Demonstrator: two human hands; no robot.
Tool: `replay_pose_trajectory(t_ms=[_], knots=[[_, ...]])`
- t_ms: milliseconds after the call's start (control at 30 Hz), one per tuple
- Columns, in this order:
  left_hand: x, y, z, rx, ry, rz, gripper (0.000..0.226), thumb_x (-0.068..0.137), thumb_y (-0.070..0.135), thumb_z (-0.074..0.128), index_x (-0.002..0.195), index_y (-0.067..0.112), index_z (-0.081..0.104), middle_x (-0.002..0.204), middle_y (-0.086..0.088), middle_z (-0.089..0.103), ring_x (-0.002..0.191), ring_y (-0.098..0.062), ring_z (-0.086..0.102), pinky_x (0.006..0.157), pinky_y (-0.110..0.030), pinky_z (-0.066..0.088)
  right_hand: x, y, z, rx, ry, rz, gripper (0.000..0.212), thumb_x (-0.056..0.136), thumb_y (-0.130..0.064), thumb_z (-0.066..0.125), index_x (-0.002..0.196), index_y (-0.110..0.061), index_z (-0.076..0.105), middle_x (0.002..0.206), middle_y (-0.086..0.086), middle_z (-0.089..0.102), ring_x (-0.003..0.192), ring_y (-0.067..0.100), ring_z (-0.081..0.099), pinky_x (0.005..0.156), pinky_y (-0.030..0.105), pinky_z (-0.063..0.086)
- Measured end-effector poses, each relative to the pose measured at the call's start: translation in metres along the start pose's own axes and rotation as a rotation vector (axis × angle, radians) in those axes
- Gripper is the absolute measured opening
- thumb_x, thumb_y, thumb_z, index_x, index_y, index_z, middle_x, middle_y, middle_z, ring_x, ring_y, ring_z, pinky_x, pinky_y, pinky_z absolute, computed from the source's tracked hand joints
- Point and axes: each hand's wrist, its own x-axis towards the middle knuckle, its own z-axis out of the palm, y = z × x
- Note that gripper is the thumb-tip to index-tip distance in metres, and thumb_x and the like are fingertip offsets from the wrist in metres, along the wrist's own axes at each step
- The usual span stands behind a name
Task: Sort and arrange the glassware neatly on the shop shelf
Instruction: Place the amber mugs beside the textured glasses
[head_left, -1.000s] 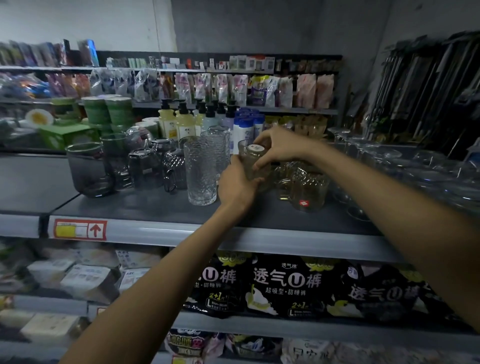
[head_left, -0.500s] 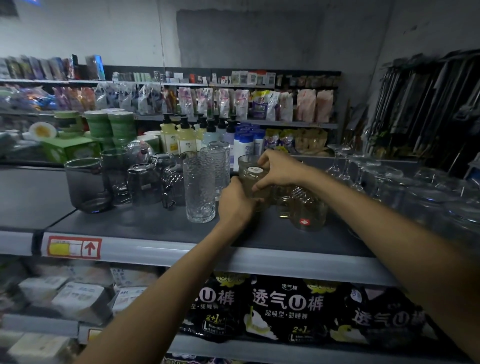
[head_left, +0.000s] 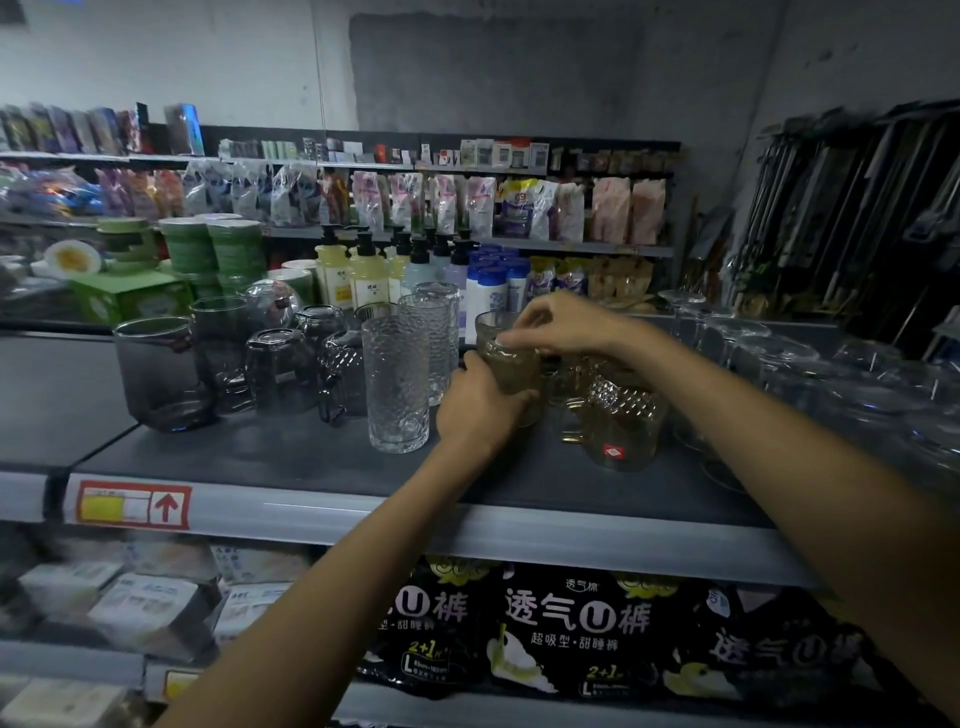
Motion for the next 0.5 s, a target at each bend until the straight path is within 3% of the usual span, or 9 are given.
replay_pose_trajectory(t_ms=[67, 133, 233, 333, 500], knots=[[-0.002, -0.001, 0.003, 0.015, 0.014, 0.001, 0.076, 0.086, 0.049, 0.078, 0.136, 0.006, 0.041, 0.137, -0.02, 0.056, 0.124, -0.041, 0.057, 0.093, -0.049, 0.049, 0.007, 0.002, -0.007, 0.003, 0.101, -0.028, 0.025, 0.093, -0.034, 0.074, 0.106, -0.013, 0.074, 0.091, -0.004, 0.07, 0.084, 0.012, 0.065, 0.085, 0.034, 0.055], [-0.004, -0.002, 0.006, 0.028, 0.035, 0.014, 0.076, 0.087, 0.048, 0.077, 0.139, 0.008, 0.038, 0.138, -0.019, 0.055, 0.125, -0.041, 0.056, 0.093, -0.049, 0.049, 0.013, 0.003, -0.007, -0.089, 0.169, -0.061, 0.018, 0.093, -0.021, 0.074, 0.107, -0.012, 0.076, 0.102, 0.001, 0.074, 0.094, 0.014, 0.067, 0.093, 0.038, 0.056], [-0.005, -0.005, 0.009, 0.025, 0.058, 0.055, 0.083, 0.087, 0.047, 0.076, 0.148, 0.014, 0.031, 0.139, -0.018, 0.054, 0.125, -0.042, 0.056, 0.094, -0.05, 0.05, 0.022, 0.006, 0.002, -0.263, 0.126, -0.109, 0.025, 0.09, -0.012, 0.076, 0.114, -0.016, 0.075, 0.115, 0.002, 0.074, 0.101, 0.014, 0.067, 0.092, 0.032, 0.055], [-0.004, -0.006, 0.008, -0.026, 0.083, 0.077, 0.089, 0.086, 0.044, 0.078, 0.154, 0.018, 0.026, 0.139, -0.016, 0.054, 0.125, -0.04, 0.056, 0.095, -0.049, 0.051, 0.031, 0.01, 0.006, -0.389, 0.077, -0.12, 0.037, 0.088, -0.004, 0.074, 0.122, -0.019, 0.074, 0.122, 0.002, 0.073, 0.108, 0.019, 0.068, 0.096, 0.037, 0.055], [-0.003, -0.007, 0.008, -0.049, 0.098, 0.106, 0.088, 0.085, 0.042, 0.079, 0.154, 0.024, 0.028, 0.133, -0.014, 0.058, 0.122, -0.038, 0.059, 0.095, -0.05, 0.052, 0.037, 0.018, 0.009, -0.456, 0.076, -0.145, 0.028, 0.089, -0.01, 0.073, 0.115, -0.019, 0.076, 0.116, 0.004, 0.074, 0.103, 0.02, 0.068, 0.095, 0.041, 0.055]])
